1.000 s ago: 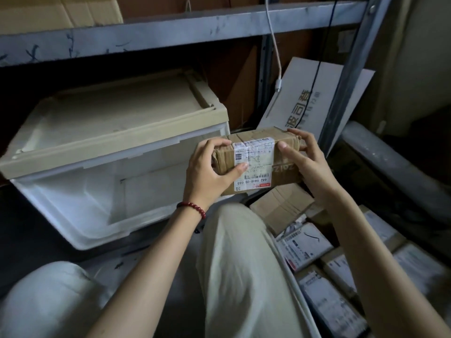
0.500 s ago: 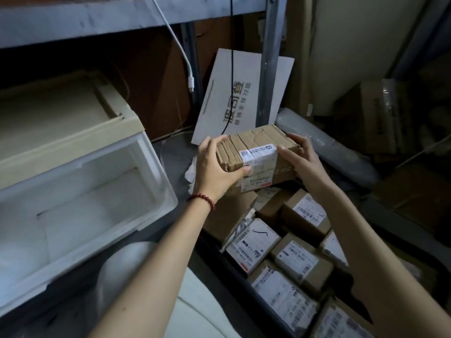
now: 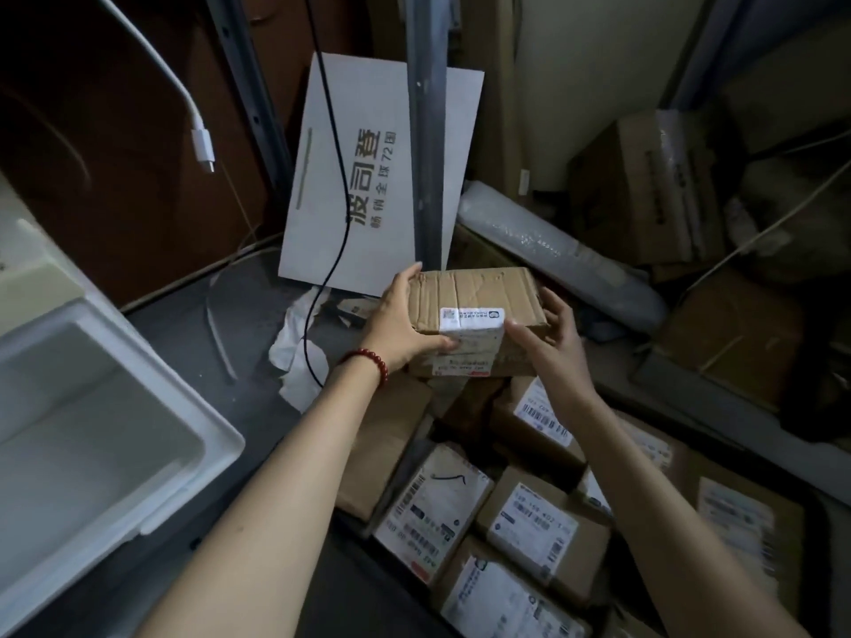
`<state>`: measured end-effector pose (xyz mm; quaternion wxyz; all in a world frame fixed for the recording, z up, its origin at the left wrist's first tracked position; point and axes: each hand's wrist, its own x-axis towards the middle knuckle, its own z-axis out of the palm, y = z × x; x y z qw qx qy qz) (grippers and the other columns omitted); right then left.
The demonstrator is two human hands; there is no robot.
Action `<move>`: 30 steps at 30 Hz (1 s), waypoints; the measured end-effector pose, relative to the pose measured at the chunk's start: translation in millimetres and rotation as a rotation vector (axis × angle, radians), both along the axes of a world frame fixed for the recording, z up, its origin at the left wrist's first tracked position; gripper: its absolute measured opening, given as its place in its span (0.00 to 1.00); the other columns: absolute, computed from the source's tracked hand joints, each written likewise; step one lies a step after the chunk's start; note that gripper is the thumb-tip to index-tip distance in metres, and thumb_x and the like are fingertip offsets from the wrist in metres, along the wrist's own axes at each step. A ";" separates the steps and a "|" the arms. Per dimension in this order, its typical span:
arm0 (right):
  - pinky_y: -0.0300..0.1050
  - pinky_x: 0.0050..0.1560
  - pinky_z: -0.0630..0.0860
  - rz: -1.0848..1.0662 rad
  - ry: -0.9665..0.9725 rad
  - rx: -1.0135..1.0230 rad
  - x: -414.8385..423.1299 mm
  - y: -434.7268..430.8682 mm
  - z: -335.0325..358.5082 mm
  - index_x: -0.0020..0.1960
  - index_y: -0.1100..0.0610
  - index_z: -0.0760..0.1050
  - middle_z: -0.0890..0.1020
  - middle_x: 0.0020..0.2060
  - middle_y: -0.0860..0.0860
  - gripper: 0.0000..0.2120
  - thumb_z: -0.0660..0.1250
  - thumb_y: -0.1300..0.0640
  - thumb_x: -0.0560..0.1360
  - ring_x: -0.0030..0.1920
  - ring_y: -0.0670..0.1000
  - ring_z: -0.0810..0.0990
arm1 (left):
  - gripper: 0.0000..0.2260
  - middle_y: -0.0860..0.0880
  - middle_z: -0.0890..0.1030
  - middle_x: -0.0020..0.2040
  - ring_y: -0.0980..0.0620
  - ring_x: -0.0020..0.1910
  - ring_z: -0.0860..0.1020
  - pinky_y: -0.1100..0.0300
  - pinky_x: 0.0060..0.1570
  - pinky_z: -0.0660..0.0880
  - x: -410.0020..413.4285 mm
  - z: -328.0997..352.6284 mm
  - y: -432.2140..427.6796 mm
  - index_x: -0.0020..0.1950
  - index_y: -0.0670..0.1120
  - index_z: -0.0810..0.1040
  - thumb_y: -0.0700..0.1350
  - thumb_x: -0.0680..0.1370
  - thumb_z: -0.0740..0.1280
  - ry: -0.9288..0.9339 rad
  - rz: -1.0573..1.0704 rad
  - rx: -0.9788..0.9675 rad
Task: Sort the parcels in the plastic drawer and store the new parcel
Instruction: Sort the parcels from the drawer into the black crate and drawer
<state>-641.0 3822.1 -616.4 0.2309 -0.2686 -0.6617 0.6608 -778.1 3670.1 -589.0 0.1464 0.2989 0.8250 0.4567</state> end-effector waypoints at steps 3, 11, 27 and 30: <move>0.54 0.59 0.78 -0.027 0.002 -0.055 -8.1 -2.6 -14.2 0.73 0.43 0.59 0.68 0.68 0.50 0.33 0.71 0.52 0.74 0.63 0.52 0.73 | 0.49 0.47 0.64 0.73 0.49 0.71 0.63 0.48 0.68 0.66 -9.0 -6.1 7.9 0.76 0.52 0.56 0.47 0.63 0.81 0.009 -0.002 0.008; 0.51 0.61 0.76 -0.018 -0.119 0.095 -26.7 -15.2 -36.7 0.76 0.44 0.55 0.63 0.68 0.51 0.36 0.71 0.48 0.74 0.65 0.52 0.69 | 0.42 0.47 0.65 0.72 0.48 0.69 0.65 0.52 0.65 0.68 -27.5 -29.8 2.2 0.75 0.51 0.60 0.51 0.66 0.78 0.027 0.121 0.024; 0.57 0.62 0.74 -0.194 -0.338 0.274 -14.7 -23.8 -67.5 0.75 0.47 0.57 0.73 0.66 0.54 0.40 0.71 0.38 0.70 0.63 0.54 0.74 | 0.33 0.47 0.63 0.73 0.48 0.72 0.63 0.56 0.69 0.61 -23.1 -60.2 11.6 0.70 0.49 0.68 0.55 0.69 0.75 0.127 -0.041 -0.243; 0.54 0.61 0.75 -0.223 -0.336 0.310 -19.5 -21.3 -64.9 0.75 0.49 0.59 0.75 0.62 0.54 0.39 0.71 0.39 0.71 0.60 0.53 0.75 | 0.31 0.47 0.55 0.75 0.45 0.73 0.60 0.51 0.71 0.60 -22.9 -64.1 13.4 0.69 0.53 0.69 0.59 0.69 0.74 0.140 -0.077 -0.300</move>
